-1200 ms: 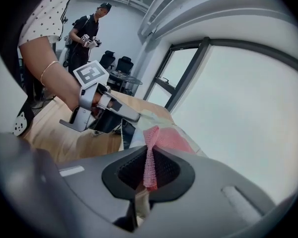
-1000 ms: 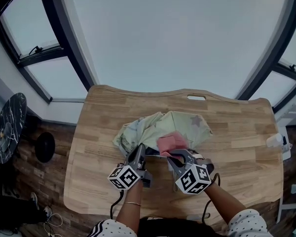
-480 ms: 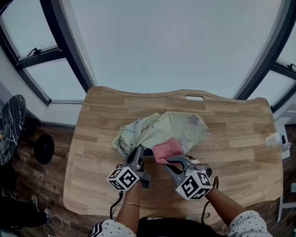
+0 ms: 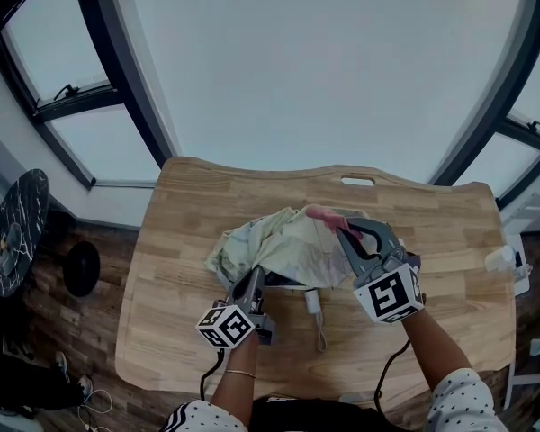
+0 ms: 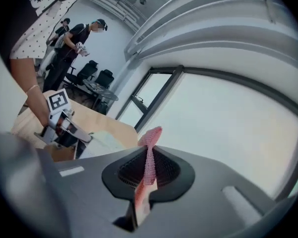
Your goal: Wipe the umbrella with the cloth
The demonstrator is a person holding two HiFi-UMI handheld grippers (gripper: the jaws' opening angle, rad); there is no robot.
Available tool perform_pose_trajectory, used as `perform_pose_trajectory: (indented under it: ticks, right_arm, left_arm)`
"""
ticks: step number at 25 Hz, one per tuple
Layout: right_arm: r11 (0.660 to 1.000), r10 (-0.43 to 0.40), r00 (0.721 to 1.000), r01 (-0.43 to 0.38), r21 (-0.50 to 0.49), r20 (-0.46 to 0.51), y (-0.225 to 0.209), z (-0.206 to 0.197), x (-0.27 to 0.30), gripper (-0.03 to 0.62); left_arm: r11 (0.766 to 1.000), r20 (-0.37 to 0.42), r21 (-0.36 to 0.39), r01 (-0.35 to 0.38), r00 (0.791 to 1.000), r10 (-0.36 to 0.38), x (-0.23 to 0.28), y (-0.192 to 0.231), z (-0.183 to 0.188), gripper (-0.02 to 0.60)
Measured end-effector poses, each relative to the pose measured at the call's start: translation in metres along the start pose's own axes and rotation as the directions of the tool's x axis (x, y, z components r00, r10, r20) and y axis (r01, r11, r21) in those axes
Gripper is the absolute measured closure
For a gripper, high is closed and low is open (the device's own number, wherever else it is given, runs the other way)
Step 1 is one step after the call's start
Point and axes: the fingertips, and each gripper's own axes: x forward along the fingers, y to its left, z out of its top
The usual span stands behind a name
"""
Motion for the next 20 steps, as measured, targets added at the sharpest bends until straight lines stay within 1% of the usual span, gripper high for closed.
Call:
perform_pose_trajectory:
  ticks: [4, 7, 10, 13, 16, 20]
  right_arm:
    - [0.993, -0.061, 0.994, 0.050, -0.110, -0.091, -0.026, -0.024, 0.015, 0.566]
    - [0.983, -0.070, 0.985, 0.042, -0.177, -0.158, -0.029, -0.046, 0.022, 0.568]
    - [0.978, -0.036, 0.973, -0.013, -0.210, -0.228, -0.017, -0.068, 0.029, 0.568]
    - [0.974, 0.027, 0.958, -0.089, -0.209, -0.284, 0.004, -0.088, 0.031, 0.568]
    - [0.969, 0.086, 0.944, -0.154, -0.195, -0.318, 0.026, -0.102, 0.028, 0.566]
    - [0.964, 0.141, 0.928, -0.209, -0.166, -0.346, 0.048, -0.114, 0.021, 0.566]
  left_arm:
    - [1.000, -0.004, 0.005, 0.002, 1.000, -0.002, -0.001, 0.000, 0.001, 0.583]
    - [1.000, -0.007, 0.006, 0.002, 1.000, -0.001, -0.002, -0.001, 0.000, 0.583]
    - [1.000, -0.008, 0.003, -0.001, 1.000, 0.001, -0.002, 0.000, 0.000, 0.583]
    - [1.000, -0.011, 0.003, -0.001, 1.000, 0.001, -0.002, 0.001, 0.000, 0.583]
    - [1.000, -0.009, 0.002, 0.001, 1.000, -0.001, -0.002, 0.001, 0.001, 0.583]
    - [1.000, -0.009, -0.004, -0.004, 1.000, 0.004, -0.002, 0.002, 0.000, 0.583]
